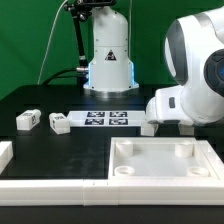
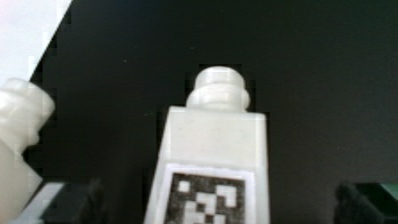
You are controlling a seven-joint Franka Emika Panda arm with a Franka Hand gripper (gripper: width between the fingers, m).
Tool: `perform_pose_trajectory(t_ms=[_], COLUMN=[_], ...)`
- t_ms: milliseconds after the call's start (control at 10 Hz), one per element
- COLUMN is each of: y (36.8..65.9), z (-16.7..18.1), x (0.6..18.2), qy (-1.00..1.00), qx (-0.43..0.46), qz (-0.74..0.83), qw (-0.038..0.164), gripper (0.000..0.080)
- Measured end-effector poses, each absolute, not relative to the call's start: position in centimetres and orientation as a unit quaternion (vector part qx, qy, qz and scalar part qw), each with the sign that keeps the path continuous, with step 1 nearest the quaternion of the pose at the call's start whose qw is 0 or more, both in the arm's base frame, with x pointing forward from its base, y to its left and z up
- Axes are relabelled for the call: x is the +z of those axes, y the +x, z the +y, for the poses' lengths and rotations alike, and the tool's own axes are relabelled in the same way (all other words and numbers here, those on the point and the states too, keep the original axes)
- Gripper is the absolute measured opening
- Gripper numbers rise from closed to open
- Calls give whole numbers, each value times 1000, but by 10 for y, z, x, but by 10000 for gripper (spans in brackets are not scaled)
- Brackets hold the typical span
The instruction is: Assemble one leg
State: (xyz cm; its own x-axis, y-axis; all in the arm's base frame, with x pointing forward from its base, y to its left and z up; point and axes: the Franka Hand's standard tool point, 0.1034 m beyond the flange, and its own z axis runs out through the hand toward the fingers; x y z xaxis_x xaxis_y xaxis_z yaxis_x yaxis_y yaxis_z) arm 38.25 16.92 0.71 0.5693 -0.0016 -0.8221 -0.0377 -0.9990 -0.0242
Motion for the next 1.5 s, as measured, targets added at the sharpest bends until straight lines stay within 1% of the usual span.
perform_pose_trajectory(t_ms=[100, 200, 300, 800, 900, 1000, 1200, 1300, 1400, 1500], y=[383, 383, 383, 383, 385, 389, 397, 403, 404, 402], z=[169, 169, 169, 167, 160, 157, 154, 154, 155, 155], x=[7, 7, 7, 8, 13, 27, 62, 71, 64, 64], qy=[-886, -886, -886, -885, -883, -879, -874, -879, -887, -886], qx=[464, 464, 464, 464, 468, 477, 485, 477, 460, 463], qz=[11, 11, 11, 8, 5, 3, 0, 0, 2, 1], qw=[19, 19, 19, 21, 24, 21, 19, 20, 21, 21], gripper=[393, 393, 285, 285, 285, 287, 287, 287, 287, 287])
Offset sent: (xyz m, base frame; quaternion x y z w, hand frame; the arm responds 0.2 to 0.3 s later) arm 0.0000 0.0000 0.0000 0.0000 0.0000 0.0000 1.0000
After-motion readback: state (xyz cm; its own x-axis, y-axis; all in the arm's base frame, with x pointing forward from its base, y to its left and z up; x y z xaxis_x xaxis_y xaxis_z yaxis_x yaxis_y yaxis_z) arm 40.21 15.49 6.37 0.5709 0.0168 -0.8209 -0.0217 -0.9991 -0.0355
